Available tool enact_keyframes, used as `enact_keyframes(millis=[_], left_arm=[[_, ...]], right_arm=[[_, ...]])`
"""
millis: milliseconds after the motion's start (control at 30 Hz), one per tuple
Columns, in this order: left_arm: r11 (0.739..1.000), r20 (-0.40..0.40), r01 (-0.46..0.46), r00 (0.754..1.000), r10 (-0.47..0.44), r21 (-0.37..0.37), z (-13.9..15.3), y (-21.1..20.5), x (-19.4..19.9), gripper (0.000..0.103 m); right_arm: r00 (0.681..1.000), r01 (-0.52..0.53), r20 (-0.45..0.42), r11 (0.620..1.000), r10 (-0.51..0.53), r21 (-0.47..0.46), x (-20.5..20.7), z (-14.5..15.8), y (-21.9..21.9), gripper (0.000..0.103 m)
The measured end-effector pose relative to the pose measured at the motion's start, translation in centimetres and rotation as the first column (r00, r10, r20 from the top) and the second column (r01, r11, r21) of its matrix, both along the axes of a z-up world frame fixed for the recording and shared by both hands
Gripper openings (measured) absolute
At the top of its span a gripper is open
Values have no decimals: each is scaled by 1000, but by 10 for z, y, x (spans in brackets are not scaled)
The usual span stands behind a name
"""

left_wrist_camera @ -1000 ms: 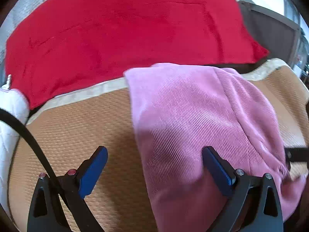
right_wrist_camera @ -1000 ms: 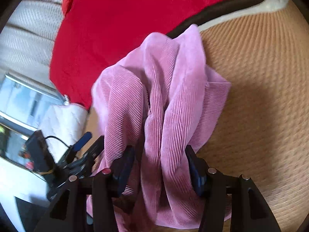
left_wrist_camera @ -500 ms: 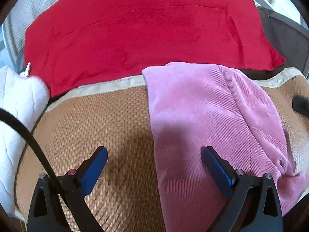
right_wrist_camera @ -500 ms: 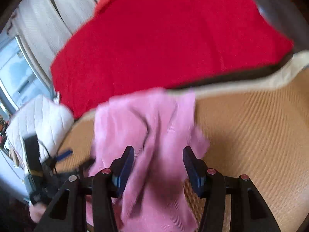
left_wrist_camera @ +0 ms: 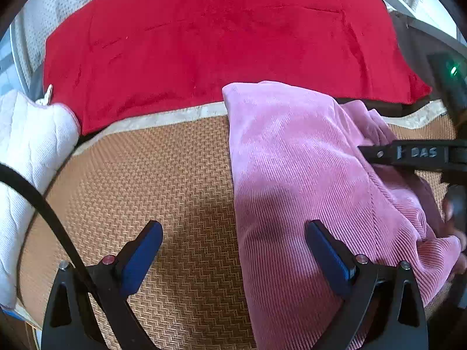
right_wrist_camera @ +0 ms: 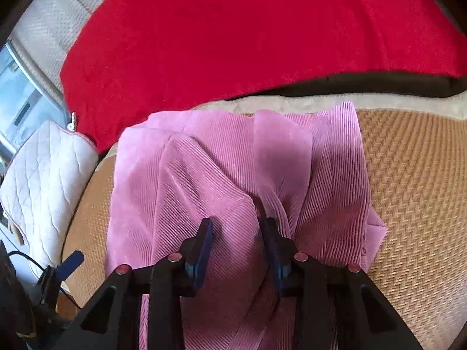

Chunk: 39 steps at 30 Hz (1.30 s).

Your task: Fold large clothes

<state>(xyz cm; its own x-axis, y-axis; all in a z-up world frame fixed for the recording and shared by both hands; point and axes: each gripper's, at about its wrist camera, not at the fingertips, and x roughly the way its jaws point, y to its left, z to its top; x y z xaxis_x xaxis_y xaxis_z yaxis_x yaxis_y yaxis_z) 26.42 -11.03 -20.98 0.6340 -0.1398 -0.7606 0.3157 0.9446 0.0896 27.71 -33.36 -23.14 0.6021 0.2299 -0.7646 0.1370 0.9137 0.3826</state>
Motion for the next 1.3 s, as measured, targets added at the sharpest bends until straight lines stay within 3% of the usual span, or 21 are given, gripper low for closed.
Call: enact_keyframes(millis=[300,400,533,700,800,933,1000,1100,1167,1300], left_arm=[[1000,10,-12,1000,12,5,3,-2,-5,99],[1000,10,-24,1000,24,2,2,-2,-3,99],[999,-3,-39,999,39,-9,8,-1,-11,98],[998,67,-56,996,56,2,19,7,-37,98],[997,112,-73,991,72,0,24,14,-57,98],[997,138,-32,990,21,73,14,4,-74,98],[993,142,-24,990,8,112,1,-2,-73,99],[996,112,-32,993,23,79,8,0,-72,99],[996,106,-44,994,36,74,16,4,-75,99],[999,146,-35,989,30,26,41,15,-96,99]], right_arm=[[994,-11,109,996,21,-85,-64,47,7,39],[995,-24,90,994,33,-104,-73,49,16,39],[999,-36,-32,994,33,-99,-68,10,28,40],[1000,-1,19,993,3,-116,-83,25,34,41],[998,35,56,992,-28,-125,-102,37,33,47],[989,54,144,975,-23,-215,-133,53,45,47],[995,24,99,970,0,-240,-132,41,51,47],[1000,-15,-24,958,8,-285,-115,7,58,47],[1000,-12,-6,943,11,-333,-117,10,65,47],[995,24,97,925,14,-380,-139,47,71,47]])
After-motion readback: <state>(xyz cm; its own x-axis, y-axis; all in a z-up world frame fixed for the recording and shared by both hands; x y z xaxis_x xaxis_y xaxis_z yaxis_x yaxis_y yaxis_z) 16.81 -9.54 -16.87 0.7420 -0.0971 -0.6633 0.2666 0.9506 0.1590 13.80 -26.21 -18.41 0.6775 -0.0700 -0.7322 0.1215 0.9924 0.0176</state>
